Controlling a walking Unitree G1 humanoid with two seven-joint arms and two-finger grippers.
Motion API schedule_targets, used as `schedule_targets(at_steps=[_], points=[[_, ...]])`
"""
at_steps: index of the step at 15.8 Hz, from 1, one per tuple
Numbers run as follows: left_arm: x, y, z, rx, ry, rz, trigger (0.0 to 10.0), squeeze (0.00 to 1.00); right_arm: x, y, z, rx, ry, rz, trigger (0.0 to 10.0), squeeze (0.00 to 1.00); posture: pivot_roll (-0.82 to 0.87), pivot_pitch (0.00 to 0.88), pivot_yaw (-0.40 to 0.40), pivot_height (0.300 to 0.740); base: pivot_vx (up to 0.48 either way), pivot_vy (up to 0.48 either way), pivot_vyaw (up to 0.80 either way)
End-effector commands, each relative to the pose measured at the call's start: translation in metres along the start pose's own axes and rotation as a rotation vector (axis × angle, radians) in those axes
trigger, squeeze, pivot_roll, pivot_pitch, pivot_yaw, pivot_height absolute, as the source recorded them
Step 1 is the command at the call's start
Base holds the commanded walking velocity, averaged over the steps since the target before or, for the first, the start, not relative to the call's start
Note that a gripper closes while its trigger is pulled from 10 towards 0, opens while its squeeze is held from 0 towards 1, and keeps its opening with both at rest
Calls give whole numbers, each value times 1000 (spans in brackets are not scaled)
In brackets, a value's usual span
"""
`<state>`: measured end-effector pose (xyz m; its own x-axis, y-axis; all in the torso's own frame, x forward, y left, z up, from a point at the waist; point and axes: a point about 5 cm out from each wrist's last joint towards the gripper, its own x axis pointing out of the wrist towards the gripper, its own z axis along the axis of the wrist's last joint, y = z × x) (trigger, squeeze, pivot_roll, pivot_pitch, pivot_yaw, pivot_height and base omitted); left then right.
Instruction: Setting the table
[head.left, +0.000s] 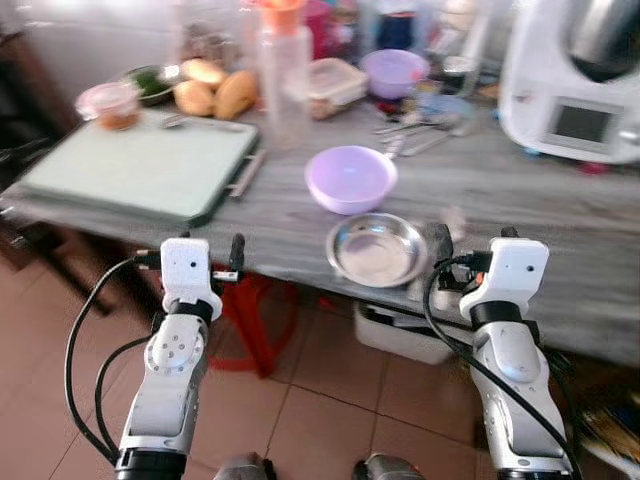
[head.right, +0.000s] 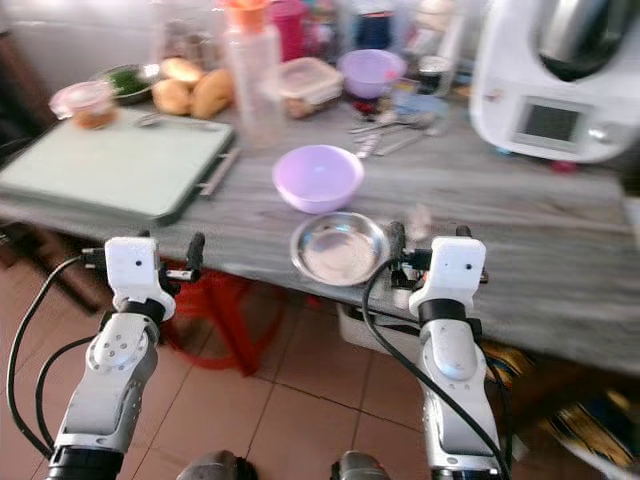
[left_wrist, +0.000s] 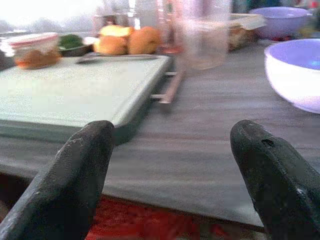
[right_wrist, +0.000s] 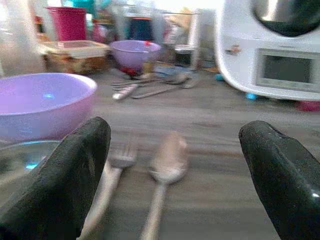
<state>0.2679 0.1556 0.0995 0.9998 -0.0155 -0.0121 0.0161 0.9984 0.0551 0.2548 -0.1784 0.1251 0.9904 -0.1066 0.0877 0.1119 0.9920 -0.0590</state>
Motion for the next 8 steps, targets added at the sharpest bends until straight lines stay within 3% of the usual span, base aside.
schedule_targets(at_steps=[1,3,8], points=[[-3,1,-2,2,20,9,10000,0,-2,-3,3,0,0,-6,10000,0,-37,0,32,740,0,0,-800],[-7,0,-3,-1,36,2,10000,0,-4,-6,3,0,6,-19,10000,0,-33,0,35,740,-139,0,-662],[-11,-2,-5,6,60,-8,10000,0,-7,-10,1,-7,20,-26,10000,0,-28,0,30,740,-317,0,0]])
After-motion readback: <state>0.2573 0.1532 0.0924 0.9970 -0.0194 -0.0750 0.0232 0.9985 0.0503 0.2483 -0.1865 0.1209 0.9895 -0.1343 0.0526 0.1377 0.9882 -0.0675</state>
